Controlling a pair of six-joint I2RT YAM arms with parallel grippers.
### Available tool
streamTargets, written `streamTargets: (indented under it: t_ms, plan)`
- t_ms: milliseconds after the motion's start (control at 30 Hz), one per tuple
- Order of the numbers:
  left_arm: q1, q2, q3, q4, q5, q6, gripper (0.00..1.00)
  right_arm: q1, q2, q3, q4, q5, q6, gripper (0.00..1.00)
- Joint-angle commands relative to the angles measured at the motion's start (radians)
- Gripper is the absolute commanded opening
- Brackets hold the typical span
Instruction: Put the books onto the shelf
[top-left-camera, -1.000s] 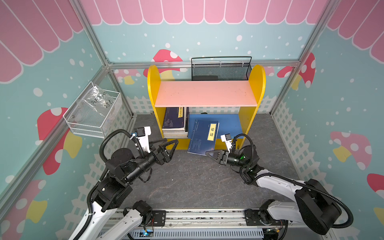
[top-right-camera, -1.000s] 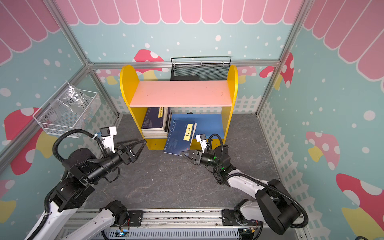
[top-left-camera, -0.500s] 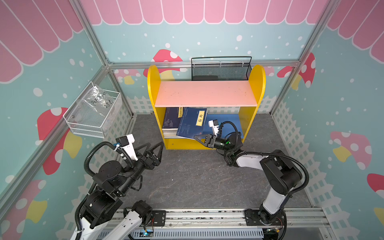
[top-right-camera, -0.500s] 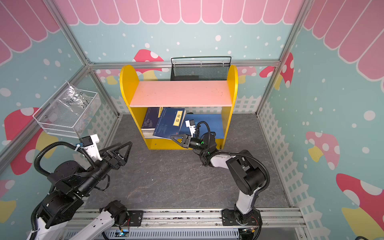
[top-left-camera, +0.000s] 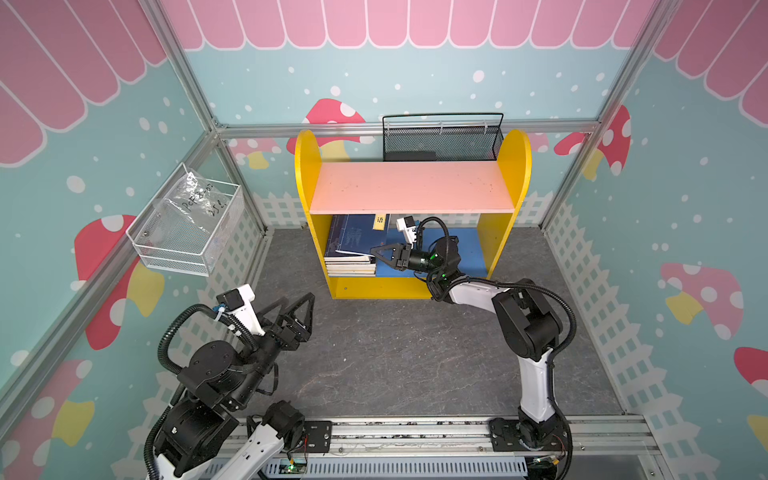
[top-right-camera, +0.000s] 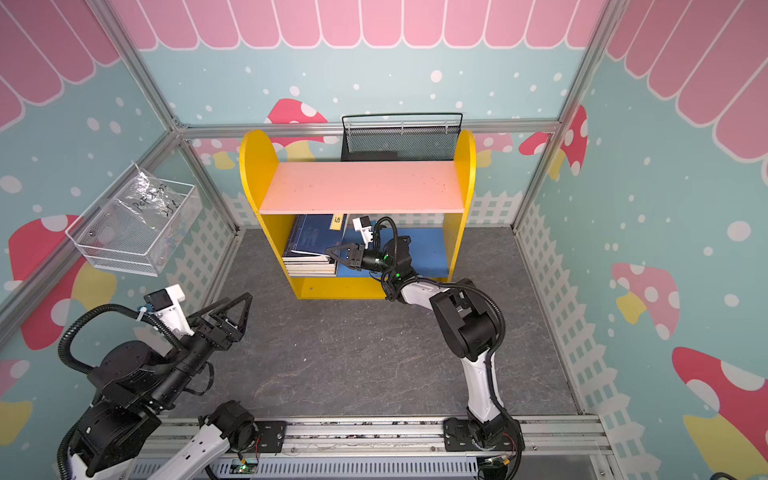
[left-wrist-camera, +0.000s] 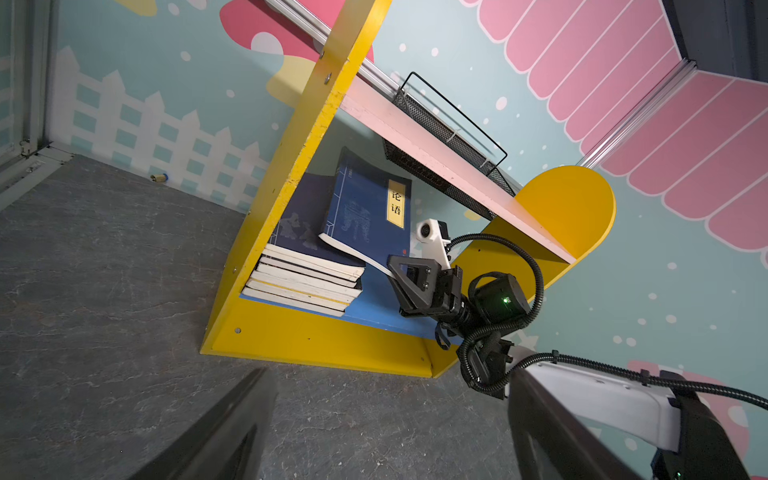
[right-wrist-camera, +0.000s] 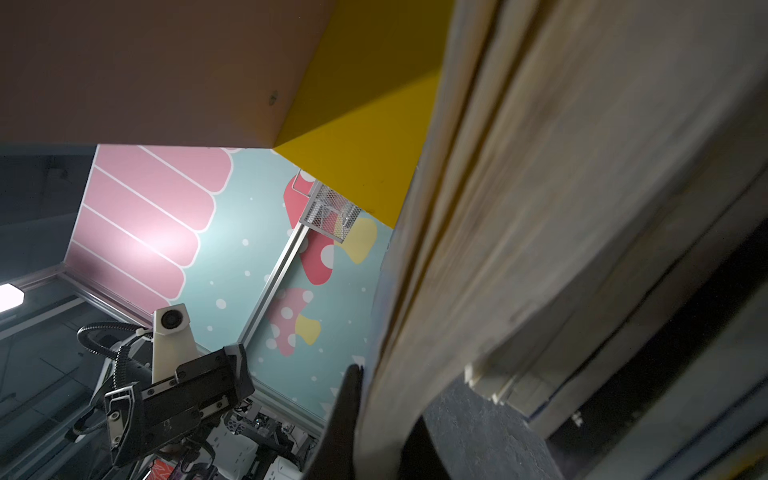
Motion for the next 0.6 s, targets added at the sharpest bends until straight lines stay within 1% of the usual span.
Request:
streamTargets:
  t_ms: [0,133,200,300,500,567]
  plan:
    - [0.003,0.007,0.002,-0.006,0.012,-0.005,0.89,-0.002,0.022,0.072,-0.047,-0.03,0.002,0.01]
    - [0.004,0.01,-0.004,-0.006,0.03,0.0,0.95,0.001,0.022,0.129,-0.148,-0.032,-0.044,0.01]
    - [0.003,0.019,-0.009,-0.005,0.045,-0.003,0.99,0.005,0.017,0.153,-0.23,-0.026,-0.087,0.01]
    - [0.003,0.035,-0.011,-0.005,0.059,-0.007,0.99,0.005,0.011,0.194,-0.392,-0.012,-0.169,0.02]
    - [0.003,0.031,-0.008,-0.004,0.05,0.0,0.99,0.008,0.038,0.303,-0.569,-0.025,-0.22,0.02]
    - [0.003,0.024,-0.011,-0.005,0.048,0.002,0.99,0.007,0.048,0.334,-0.594,-0.029,-0.226,0.02]
